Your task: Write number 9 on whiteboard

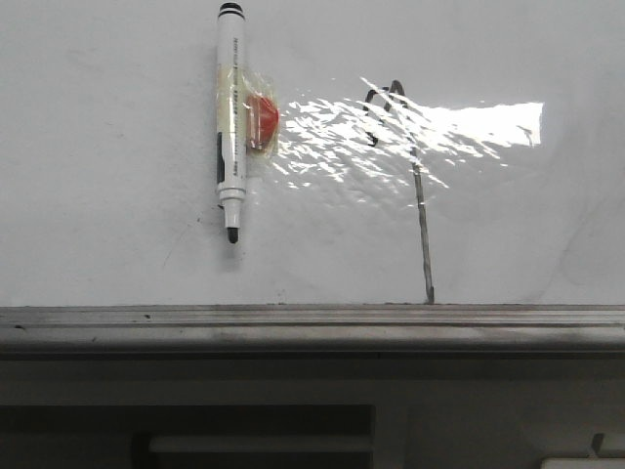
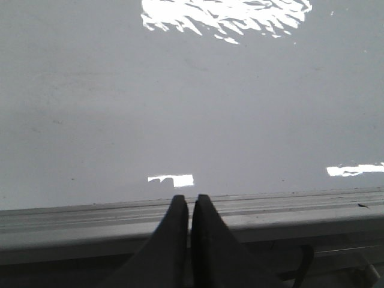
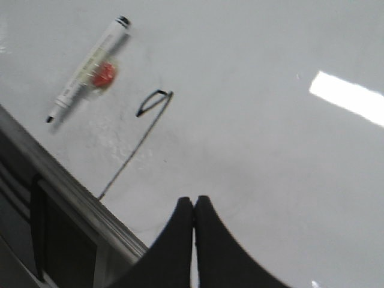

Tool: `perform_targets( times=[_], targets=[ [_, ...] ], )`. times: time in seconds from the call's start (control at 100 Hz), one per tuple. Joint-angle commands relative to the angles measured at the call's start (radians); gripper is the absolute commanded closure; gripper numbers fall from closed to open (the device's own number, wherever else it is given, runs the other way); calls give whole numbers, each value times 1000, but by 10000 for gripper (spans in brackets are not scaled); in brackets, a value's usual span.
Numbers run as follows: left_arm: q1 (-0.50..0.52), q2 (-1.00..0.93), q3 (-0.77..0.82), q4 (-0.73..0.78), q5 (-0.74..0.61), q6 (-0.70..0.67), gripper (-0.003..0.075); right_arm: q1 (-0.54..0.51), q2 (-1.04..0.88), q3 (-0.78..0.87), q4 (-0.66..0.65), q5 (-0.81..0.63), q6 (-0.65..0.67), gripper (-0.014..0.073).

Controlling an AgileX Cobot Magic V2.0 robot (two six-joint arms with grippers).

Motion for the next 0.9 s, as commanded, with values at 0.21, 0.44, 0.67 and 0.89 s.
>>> perform_targets(
  times=[0.21, 0.44, 0.67, 0.89],
  targets=[
    [4, -25, 19, -1, -37, -9, 741, -315, -19, 337, 13, -506, 132, 657],
    [4, -25, 19, -1, -37, -9, 741, -343, -210, 386, 17, -272, 132, 656],
    [4, -25, 19, -3, -39, -9, 741, -346, -204, 386, 2, -127, 112, 656],
    [4, -25, 19, -3, -39, -9, 741, -346, -204, 386, -1, -136, 112, 656]
  ],
)
